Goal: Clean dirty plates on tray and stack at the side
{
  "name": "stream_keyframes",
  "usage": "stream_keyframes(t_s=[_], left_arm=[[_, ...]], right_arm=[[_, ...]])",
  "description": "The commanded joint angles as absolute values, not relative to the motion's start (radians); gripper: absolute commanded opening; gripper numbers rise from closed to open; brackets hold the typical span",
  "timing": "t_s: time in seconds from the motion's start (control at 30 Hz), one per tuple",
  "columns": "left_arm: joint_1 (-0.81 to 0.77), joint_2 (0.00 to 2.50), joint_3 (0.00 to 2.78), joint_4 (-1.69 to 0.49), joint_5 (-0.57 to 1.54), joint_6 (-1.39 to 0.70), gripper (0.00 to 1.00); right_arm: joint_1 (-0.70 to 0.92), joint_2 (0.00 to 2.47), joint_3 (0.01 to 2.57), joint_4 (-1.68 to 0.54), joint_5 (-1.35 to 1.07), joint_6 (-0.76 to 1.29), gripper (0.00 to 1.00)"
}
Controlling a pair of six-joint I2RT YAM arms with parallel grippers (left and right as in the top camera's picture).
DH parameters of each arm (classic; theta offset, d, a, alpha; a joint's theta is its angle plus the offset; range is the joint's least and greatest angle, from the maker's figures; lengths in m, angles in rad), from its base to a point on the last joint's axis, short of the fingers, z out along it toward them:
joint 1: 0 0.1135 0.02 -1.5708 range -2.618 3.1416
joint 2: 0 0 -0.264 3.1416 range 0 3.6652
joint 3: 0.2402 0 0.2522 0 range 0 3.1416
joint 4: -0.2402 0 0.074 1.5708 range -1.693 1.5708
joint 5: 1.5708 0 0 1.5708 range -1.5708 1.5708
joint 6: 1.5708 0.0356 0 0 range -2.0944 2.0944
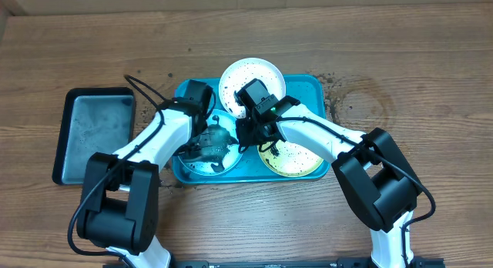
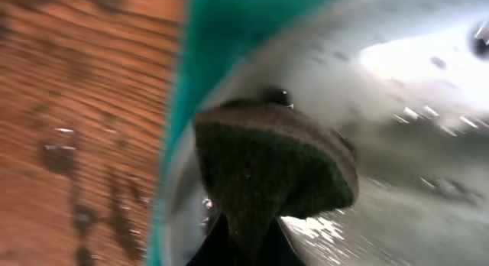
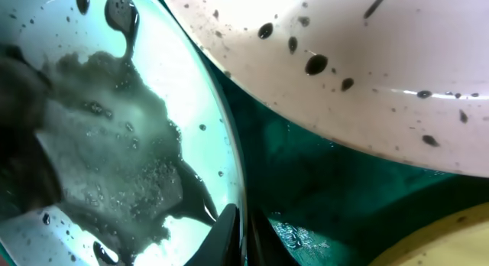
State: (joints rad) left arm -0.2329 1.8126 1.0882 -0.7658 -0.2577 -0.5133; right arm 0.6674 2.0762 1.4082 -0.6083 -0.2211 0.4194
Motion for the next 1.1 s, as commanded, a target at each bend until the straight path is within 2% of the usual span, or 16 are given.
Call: stream_keyframes(t_s=[0.0, 0.27, 0.53, 0.8, 1.07], left_arm=[[-0.223, 1.82, 1.111, -0.775, -0.335, -0.494, 0.04], [-0.222, 1.709, 1.309, -0.793, -0.073, -0.449, 0.04], [-0.207, 1.592, 1.36, -0.805, -0.036, -0.441, 0.04], [-0.063, 1.502, 1.36, -0.863, -0.009, -0.442, 0.04], [0.135, 1.501, 1.36, -0.957, 0.02, -0.441, 0.04]], right_arm=[[0.667, 2.078, 1.429, -0.612, -0.21, 0.419, 0.06], [0.667, 2.076, 1.456, -0.624, -0.21, 0.419, 0.04], [0.667, 2.074, 1.547, -0.686, -0.184, 0.371, 0.04], [0.667, 2.07, 1.75, -0.874, 0.123, 0.362, 0.04], [0.682, 2.07, 1.993, -1.065, 0.388, 0.165, 0.04]])
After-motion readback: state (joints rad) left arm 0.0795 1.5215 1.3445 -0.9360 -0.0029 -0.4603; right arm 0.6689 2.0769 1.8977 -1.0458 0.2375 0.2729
